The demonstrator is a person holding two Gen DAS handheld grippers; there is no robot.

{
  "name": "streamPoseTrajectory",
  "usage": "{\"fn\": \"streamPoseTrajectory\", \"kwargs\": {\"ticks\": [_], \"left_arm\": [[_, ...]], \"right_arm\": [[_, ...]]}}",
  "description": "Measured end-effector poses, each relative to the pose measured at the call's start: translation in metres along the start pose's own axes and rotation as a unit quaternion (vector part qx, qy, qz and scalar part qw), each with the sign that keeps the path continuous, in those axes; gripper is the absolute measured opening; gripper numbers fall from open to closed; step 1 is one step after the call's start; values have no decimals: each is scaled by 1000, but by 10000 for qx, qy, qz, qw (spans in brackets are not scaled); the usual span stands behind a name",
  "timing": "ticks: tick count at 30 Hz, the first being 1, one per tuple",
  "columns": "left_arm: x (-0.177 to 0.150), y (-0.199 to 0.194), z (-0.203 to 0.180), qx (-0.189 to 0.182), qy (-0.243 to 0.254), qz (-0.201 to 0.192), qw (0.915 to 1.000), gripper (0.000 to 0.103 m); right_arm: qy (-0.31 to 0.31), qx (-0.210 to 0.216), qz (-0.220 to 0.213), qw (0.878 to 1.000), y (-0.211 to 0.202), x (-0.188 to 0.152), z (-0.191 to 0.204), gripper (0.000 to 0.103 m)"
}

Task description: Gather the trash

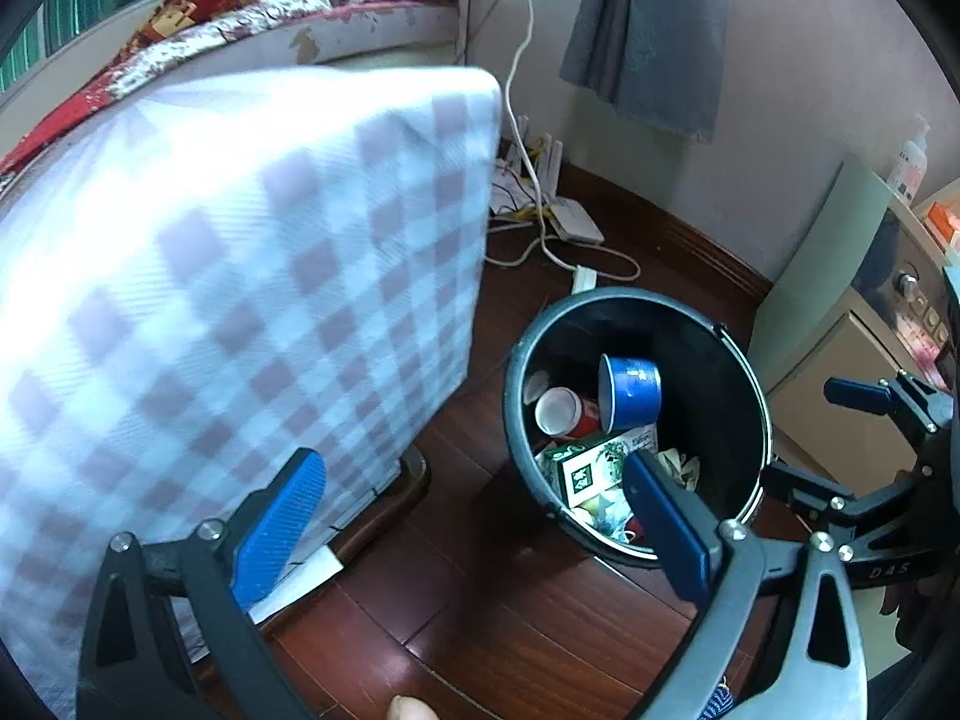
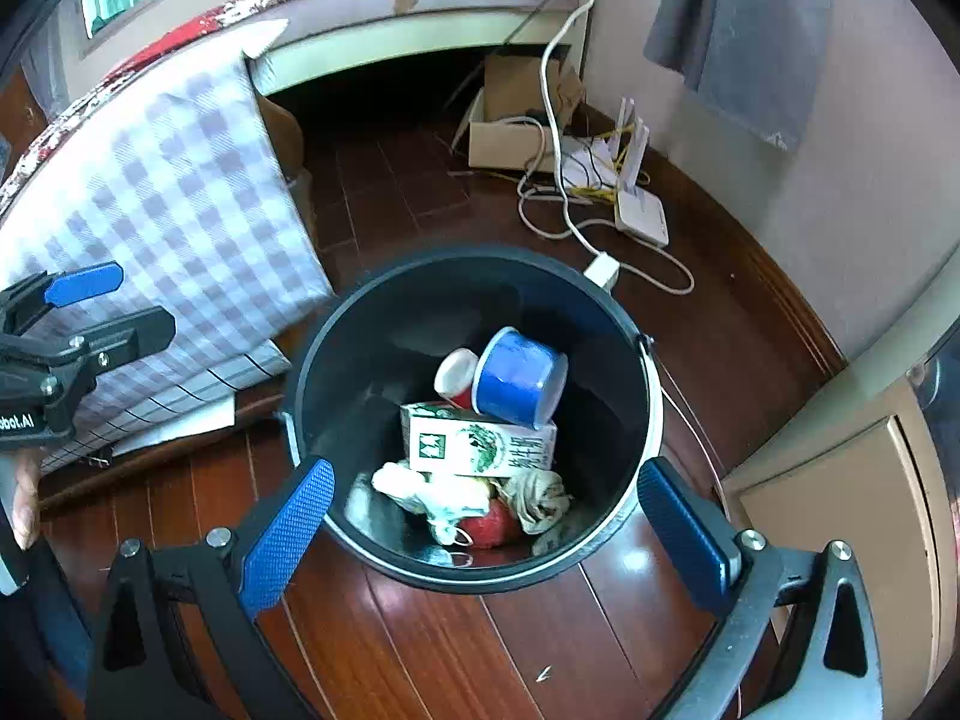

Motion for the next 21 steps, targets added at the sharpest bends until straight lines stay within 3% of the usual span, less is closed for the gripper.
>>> {"fn": "streamPoseTrajectory", "kwargs": {"ticks": [11,21], "left_arm": [[2,-72,35,448,-252,-375,9980,100],[-15,-161,57,1020,-339,-791,9911,100]], "right_arm": [[1,-126,-331,9994,-60,18,40,102],[283,-239,-793,9962,-154,33,83,102]]}}
Point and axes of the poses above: each gripper's, at about its wrist camera, not at the fingertips, and y roughly the way its jaws point, z to its left, x to its top, the point moved 6 cm from there along y, roughly the way its jaws point, and after that the axes turned 2 degrees about -x, right-handed, at the moved point
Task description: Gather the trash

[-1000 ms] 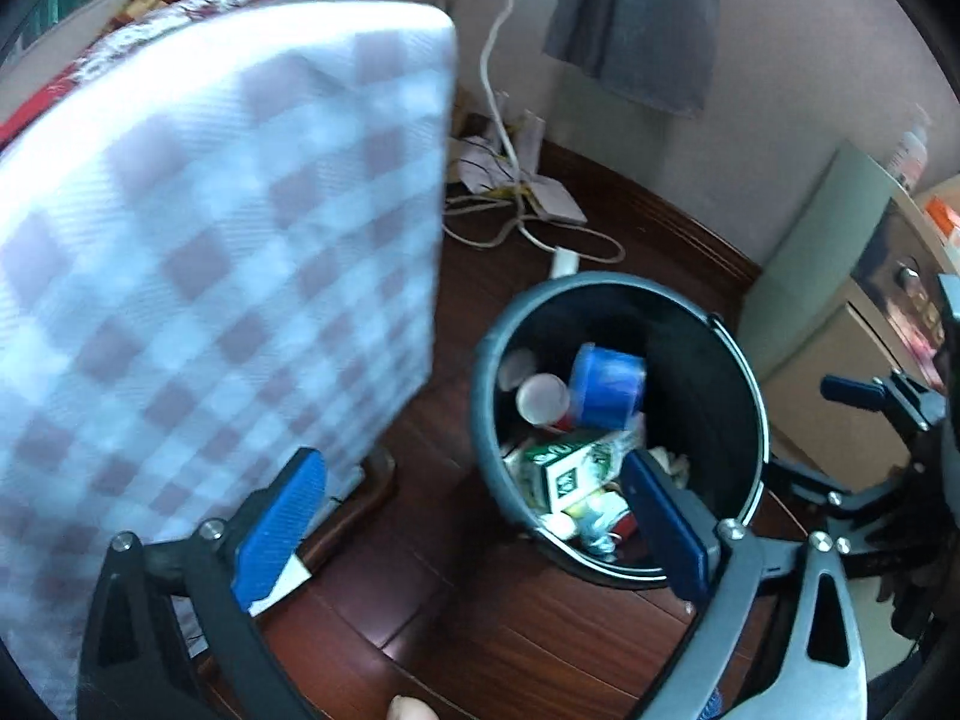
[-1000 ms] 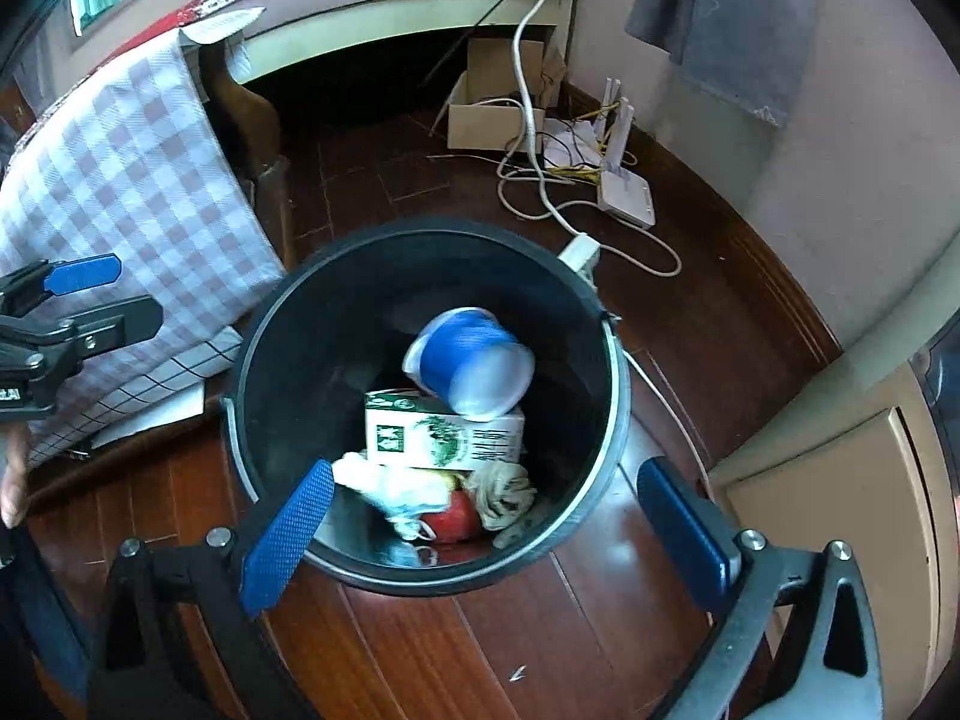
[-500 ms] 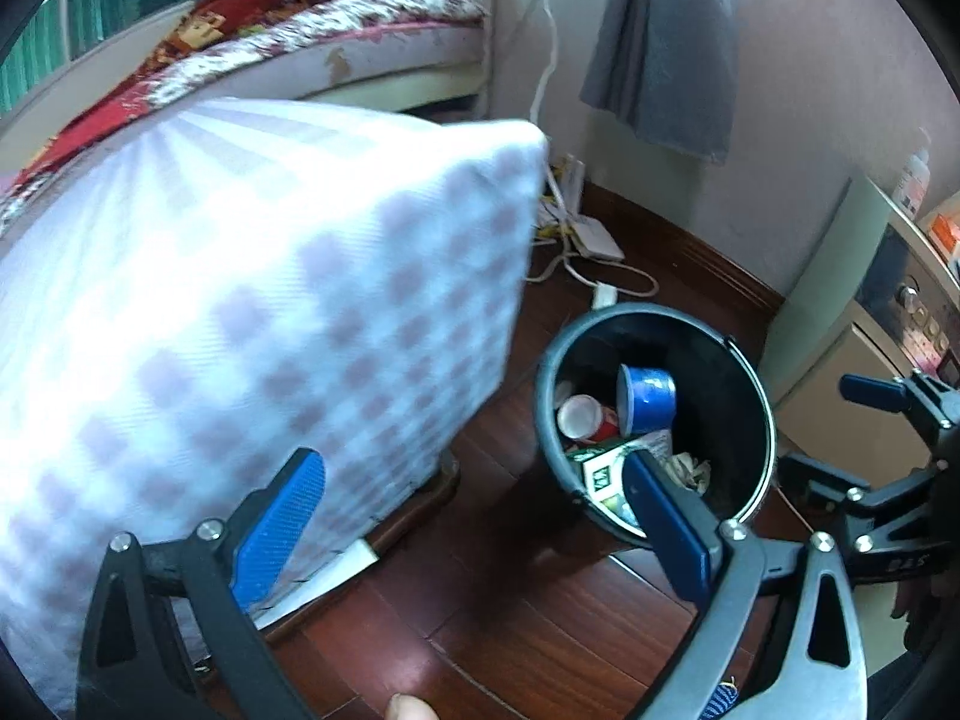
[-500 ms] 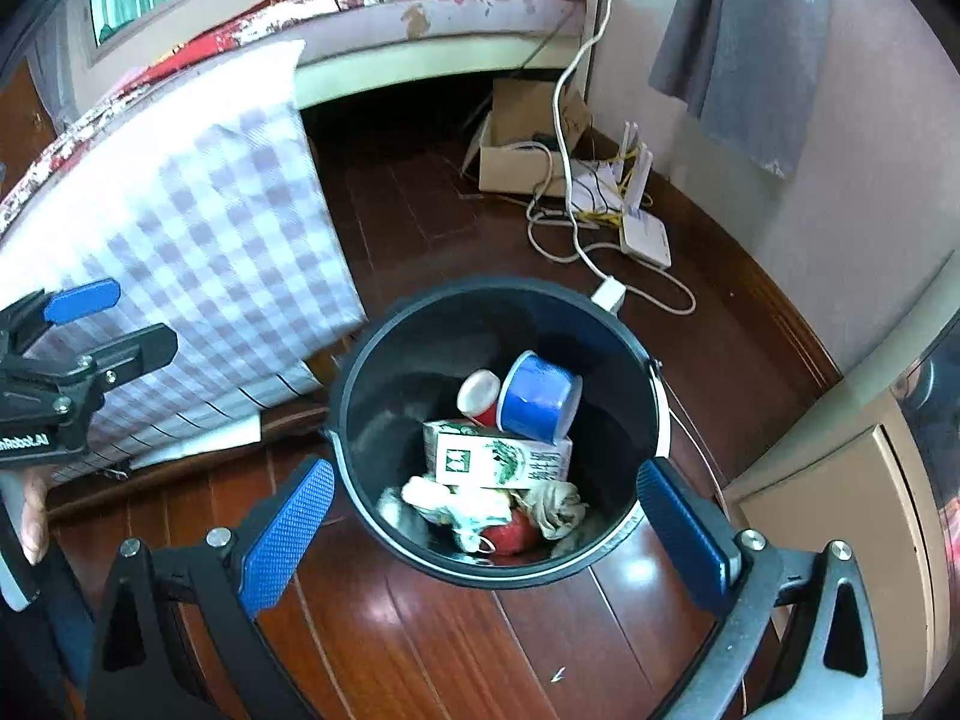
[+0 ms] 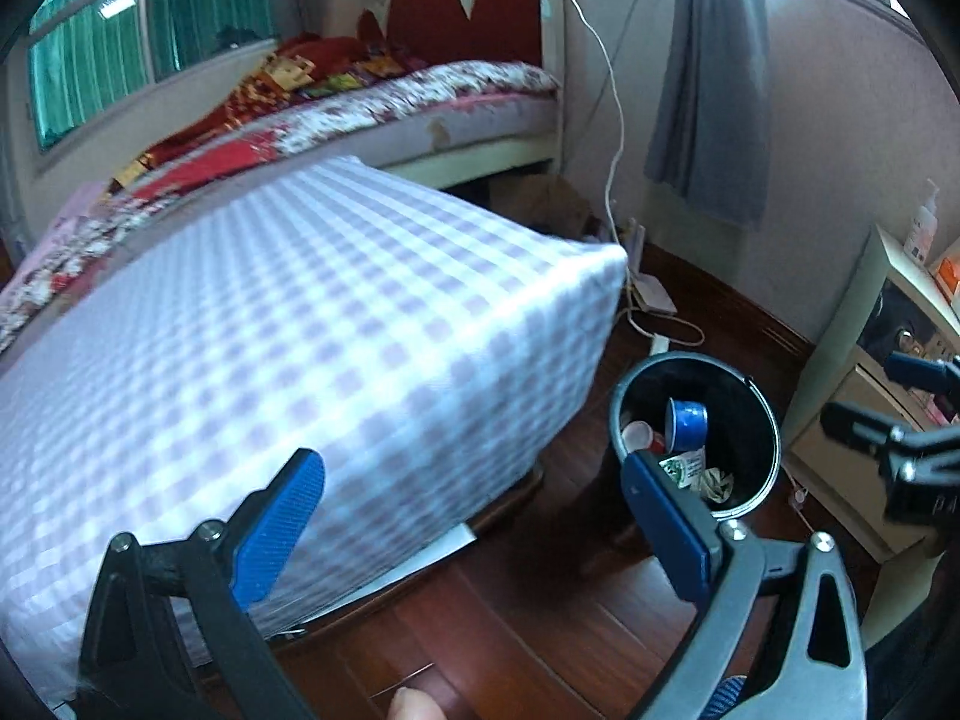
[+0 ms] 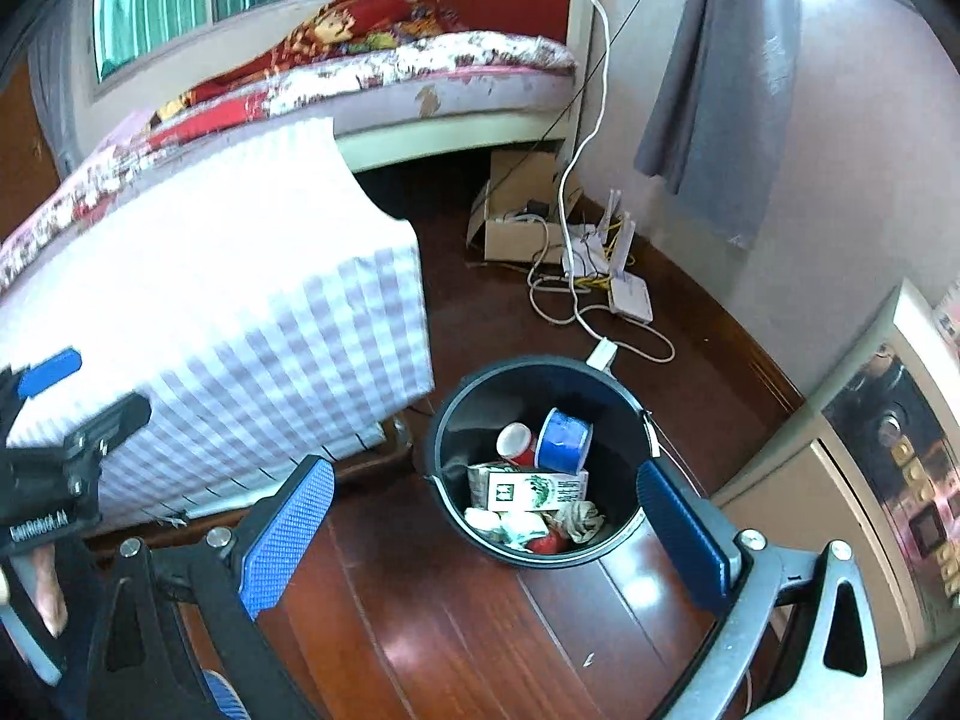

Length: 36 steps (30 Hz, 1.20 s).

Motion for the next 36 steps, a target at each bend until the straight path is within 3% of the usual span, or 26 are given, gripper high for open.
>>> {"fn": "streamPoseTrajectory", "kwargs": {"ticks": [16,36], "left_arm": [[17,-108,28,309,-374,-903,9947,102],[20,-114,18,263,-267,-965,9946,102]], "right_arm": [[0,-69,-847,9964,-110,22,37,102],[129,-35,-1002,9949,-127,21,32,102]]}}
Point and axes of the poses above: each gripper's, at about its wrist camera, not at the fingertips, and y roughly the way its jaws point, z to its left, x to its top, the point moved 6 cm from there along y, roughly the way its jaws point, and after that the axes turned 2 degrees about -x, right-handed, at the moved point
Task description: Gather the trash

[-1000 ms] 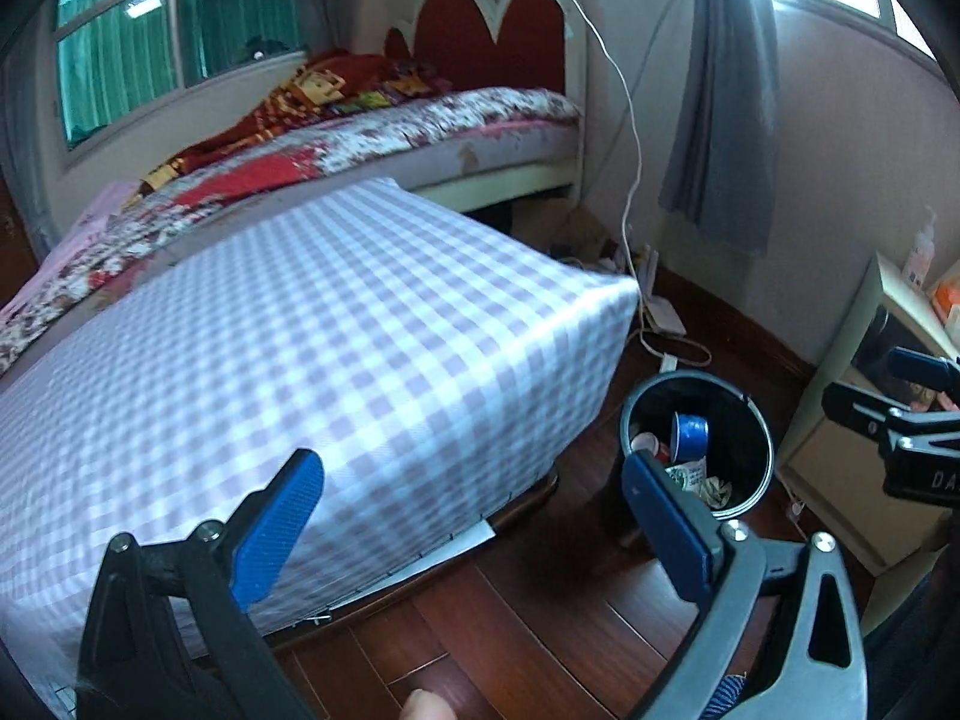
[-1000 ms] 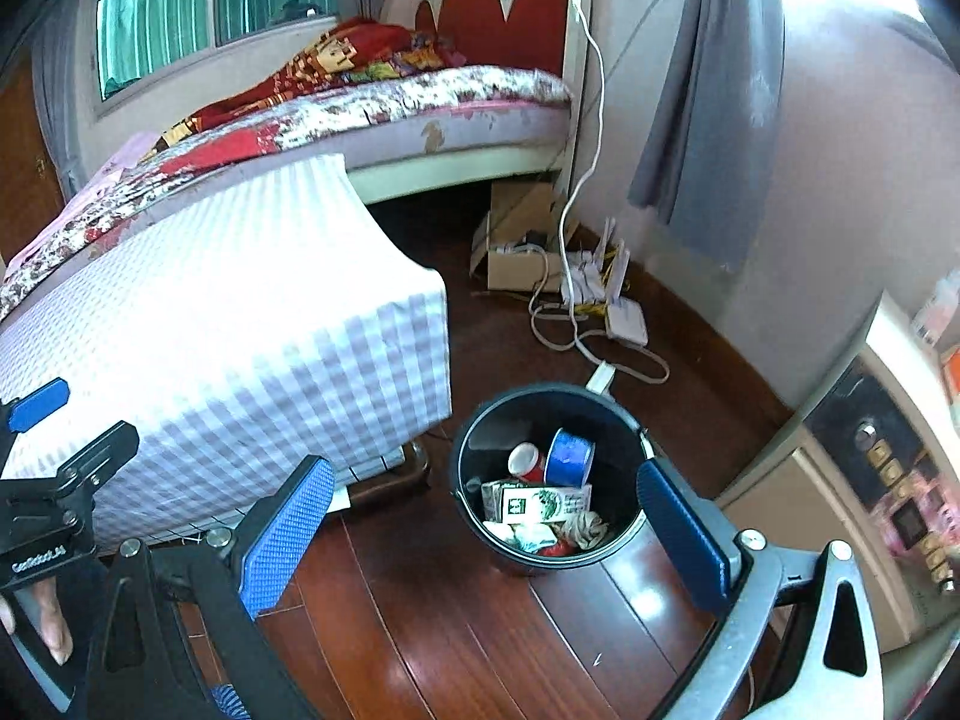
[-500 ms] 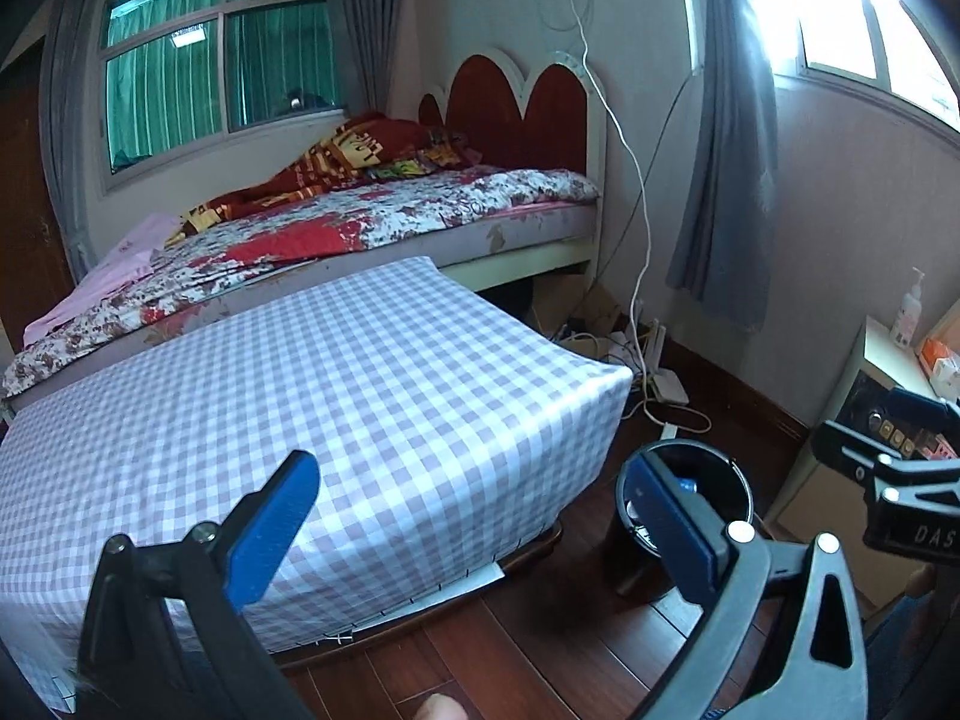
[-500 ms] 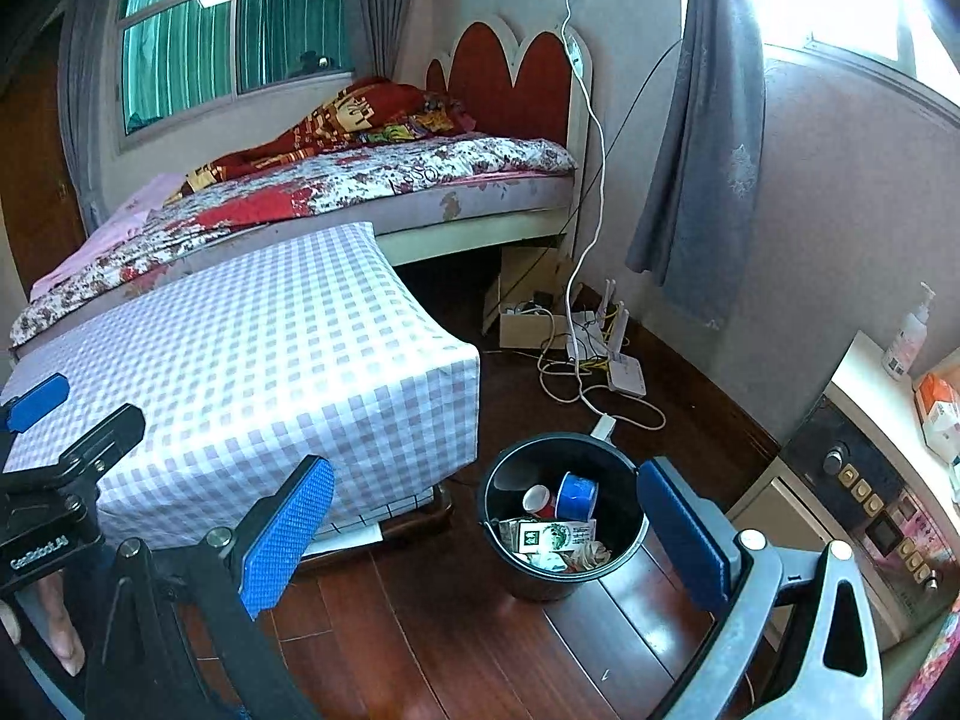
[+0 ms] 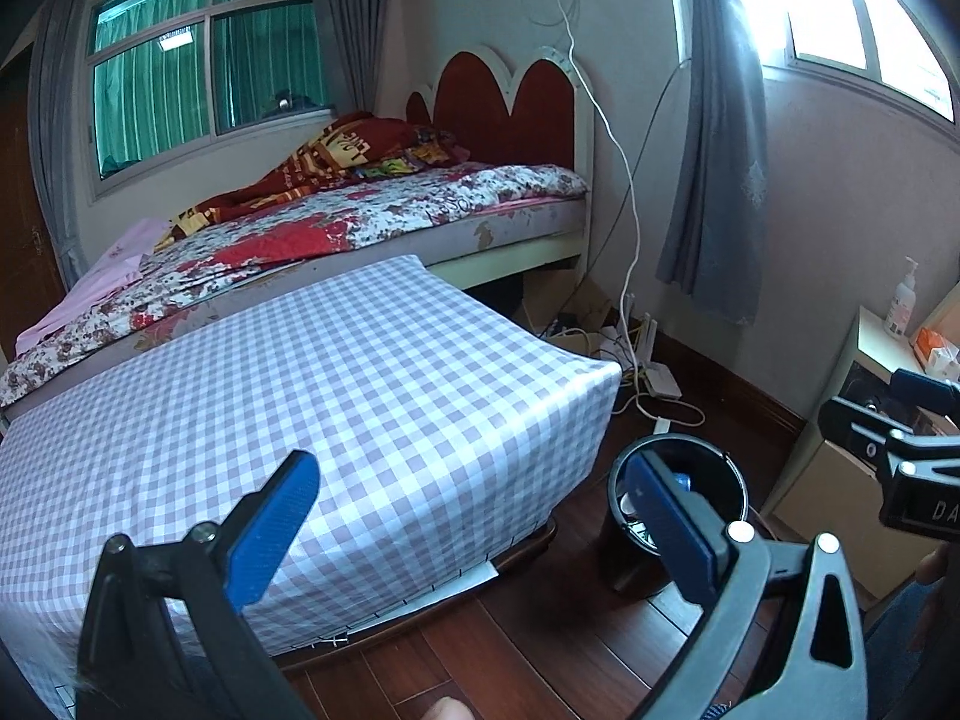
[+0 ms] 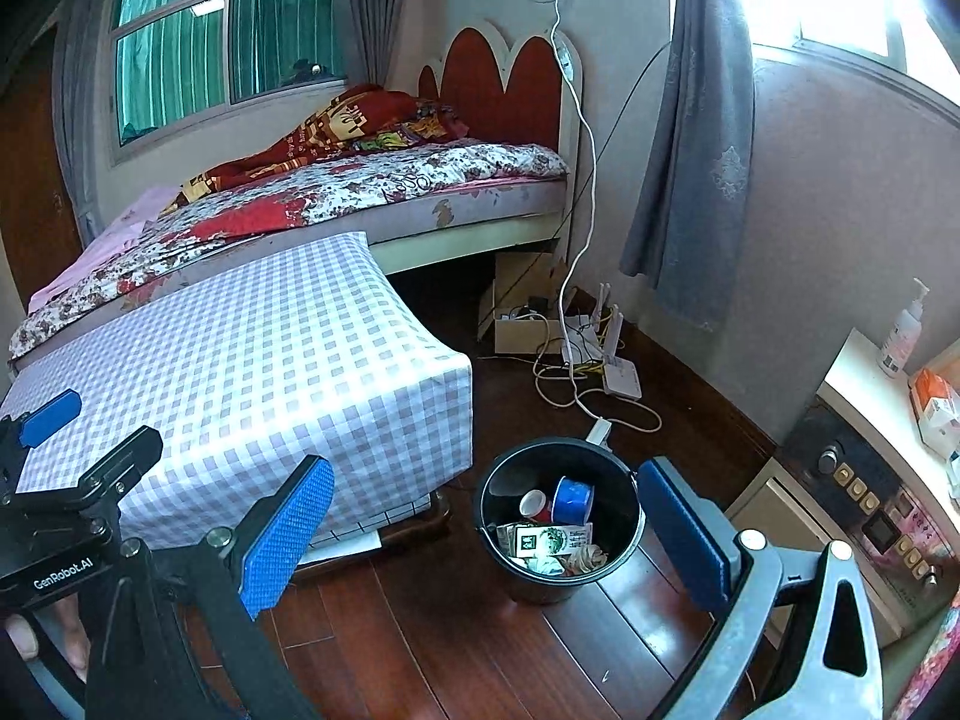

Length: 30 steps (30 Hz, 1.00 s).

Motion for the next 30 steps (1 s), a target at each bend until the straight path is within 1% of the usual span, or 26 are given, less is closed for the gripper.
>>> {"fn": "streamPoseTrajectory", "kwargs": {"ticks": [13,30], "left_arm": [[1,0,0,28,1,-5,10000,102],[4,2,-2,-23,64,1,10000,102]], "right_arm": [[1,13,58,10000,2,-2,1,102],[48,8,25,10000,0,-1,-4,102]]}}
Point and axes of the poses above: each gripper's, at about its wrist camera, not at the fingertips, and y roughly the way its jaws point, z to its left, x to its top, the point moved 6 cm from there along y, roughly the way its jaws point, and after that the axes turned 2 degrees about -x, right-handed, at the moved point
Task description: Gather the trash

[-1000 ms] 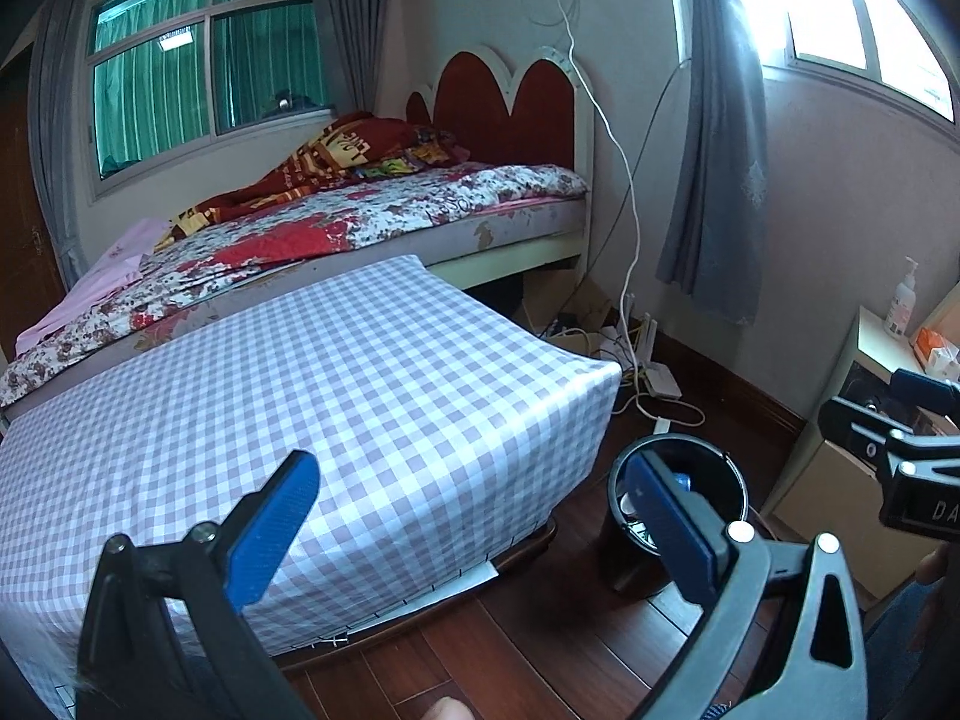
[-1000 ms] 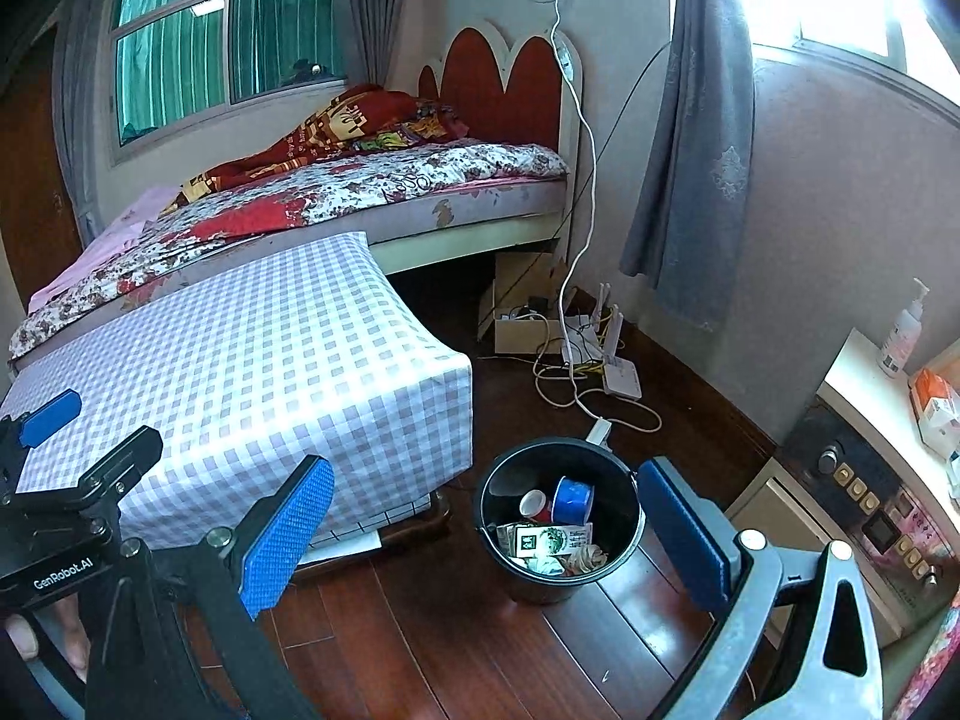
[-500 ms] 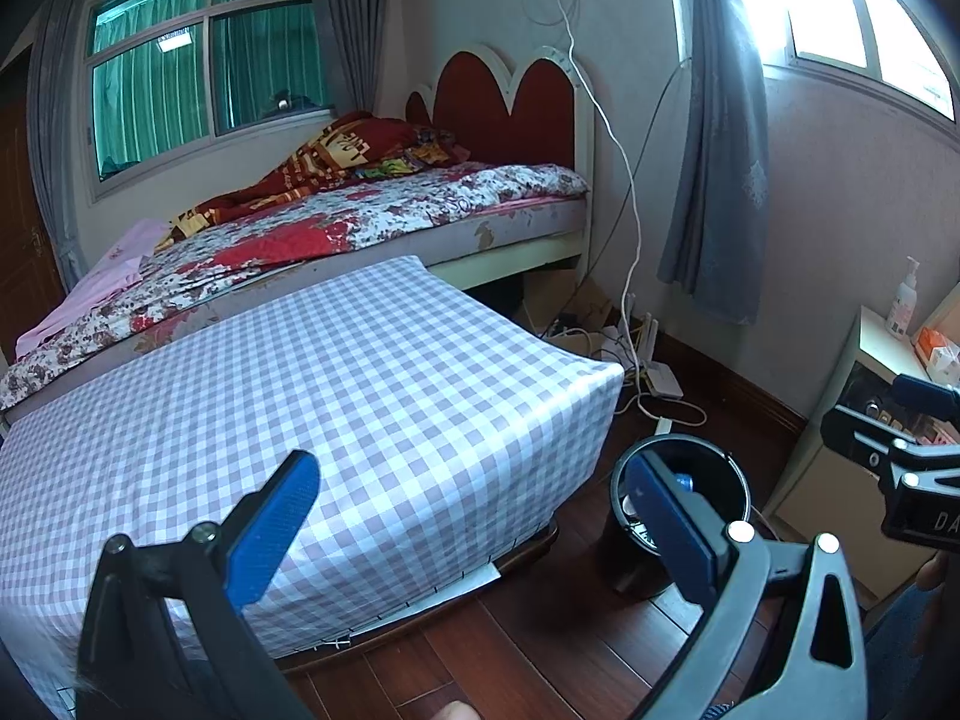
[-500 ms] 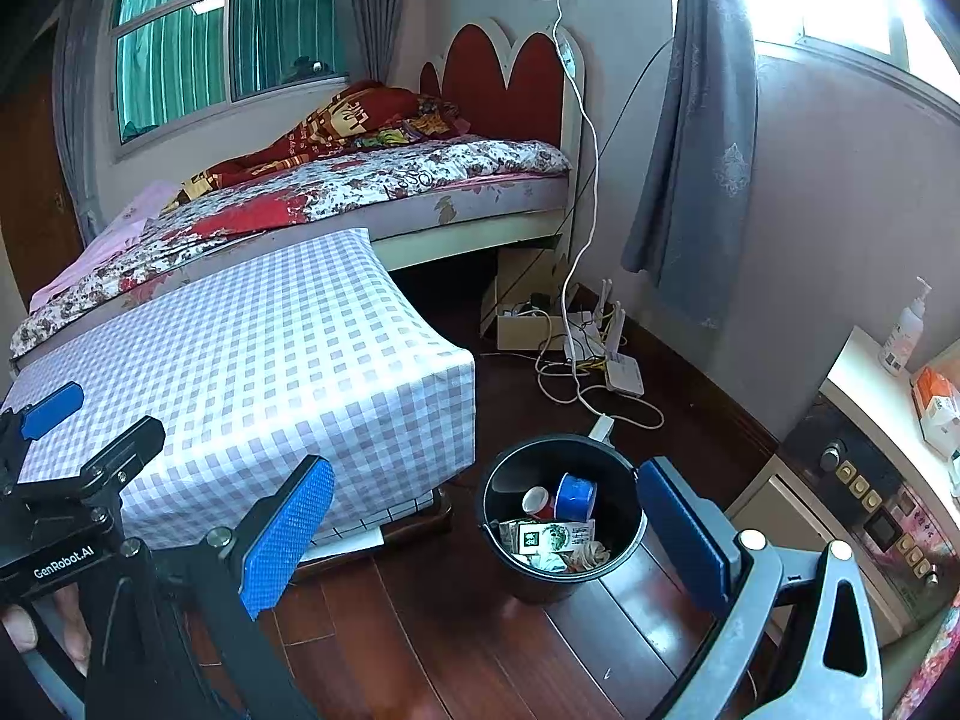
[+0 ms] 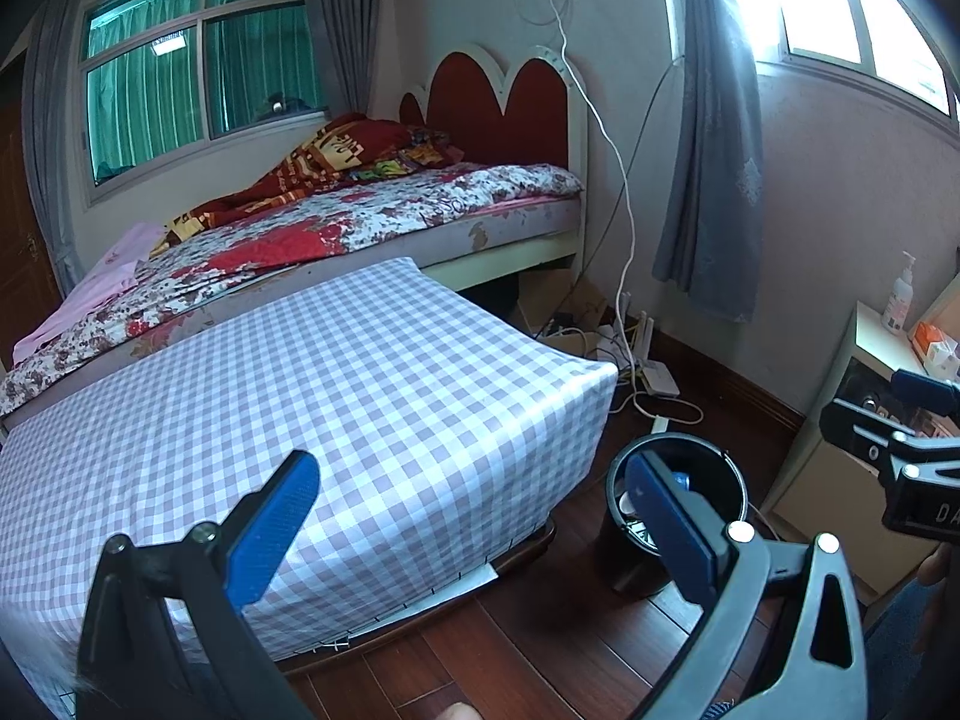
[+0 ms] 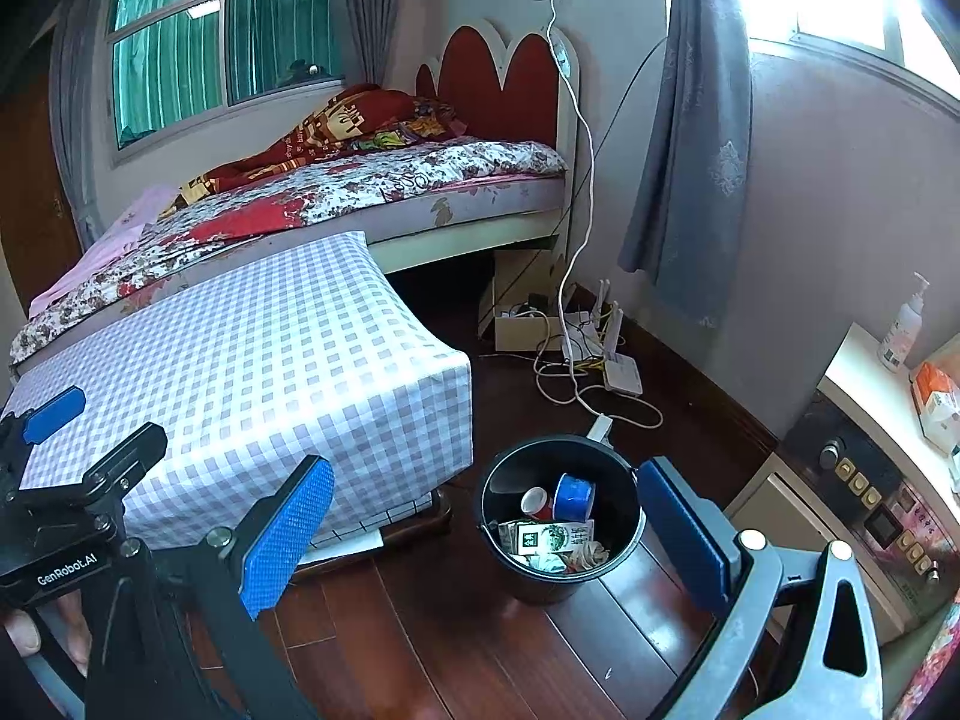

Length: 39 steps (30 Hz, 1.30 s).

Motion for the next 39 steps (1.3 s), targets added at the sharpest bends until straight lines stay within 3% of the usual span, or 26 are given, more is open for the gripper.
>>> {"fn": "streamPoseTrajectory", "kwargs": {"ticks": [27,39], "left_arm": [[-1,1,-5,14,145,-23,9999,102],[-4,6,4,-321,190,154,9992,102]], "right_arm": [[24,-6,28,10000,0,-4,1,102],[45,-30,67,10000,-2,-9,3,102]]}}
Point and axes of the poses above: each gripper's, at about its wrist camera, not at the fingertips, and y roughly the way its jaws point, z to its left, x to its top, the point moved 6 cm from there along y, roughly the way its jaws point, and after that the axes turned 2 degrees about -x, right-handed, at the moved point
